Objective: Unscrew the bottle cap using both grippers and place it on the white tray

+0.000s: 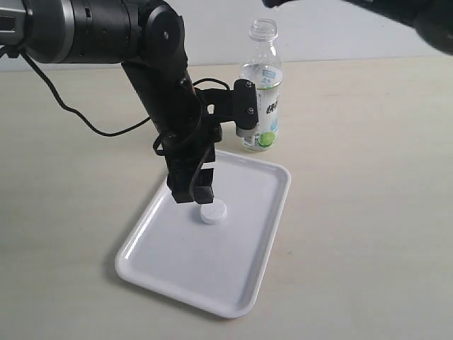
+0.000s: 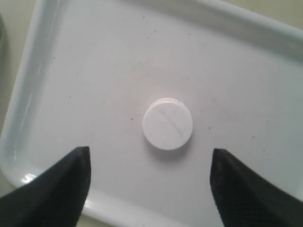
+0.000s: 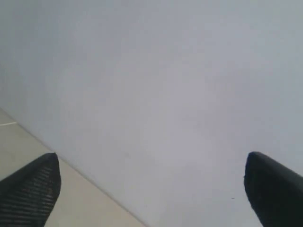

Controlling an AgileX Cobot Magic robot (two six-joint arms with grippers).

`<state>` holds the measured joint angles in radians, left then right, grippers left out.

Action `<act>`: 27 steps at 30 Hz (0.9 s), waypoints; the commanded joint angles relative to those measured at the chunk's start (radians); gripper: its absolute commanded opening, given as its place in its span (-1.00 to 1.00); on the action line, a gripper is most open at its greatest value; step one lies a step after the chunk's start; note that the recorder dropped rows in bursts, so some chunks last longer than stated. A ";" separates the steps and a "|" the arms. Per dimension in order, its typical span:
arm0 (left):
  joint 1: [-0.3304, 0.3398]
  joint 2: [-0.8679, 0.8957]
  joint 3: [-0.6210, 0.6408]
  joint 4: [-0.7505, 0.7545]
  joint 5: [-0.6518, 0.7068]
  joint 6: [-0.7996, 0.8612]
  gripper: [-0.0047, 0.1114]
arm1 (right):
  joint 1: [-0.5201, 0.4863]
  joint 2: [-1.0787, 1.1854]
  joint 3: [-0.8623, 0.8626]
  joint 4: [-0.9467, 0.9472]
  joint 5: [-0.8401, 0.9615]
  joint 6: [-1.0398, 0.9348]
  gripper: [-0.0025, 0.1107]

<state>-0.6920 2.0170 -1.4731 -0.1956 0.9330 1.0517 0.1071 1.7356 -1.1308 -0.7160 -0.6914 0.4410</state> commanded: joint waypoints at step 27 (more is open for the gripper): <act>0.008 -0.197 0.004 0.209 0.110 -0.556 -0.92 | -0.002 -0.484 0.002 0.095 1.104 0.084 -0.96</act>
<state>-0.6920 1.8897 -1.4714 0.0000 1.0939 0.5849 0.1071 1.2938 -1.1308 -0.6413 0.3525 0.5179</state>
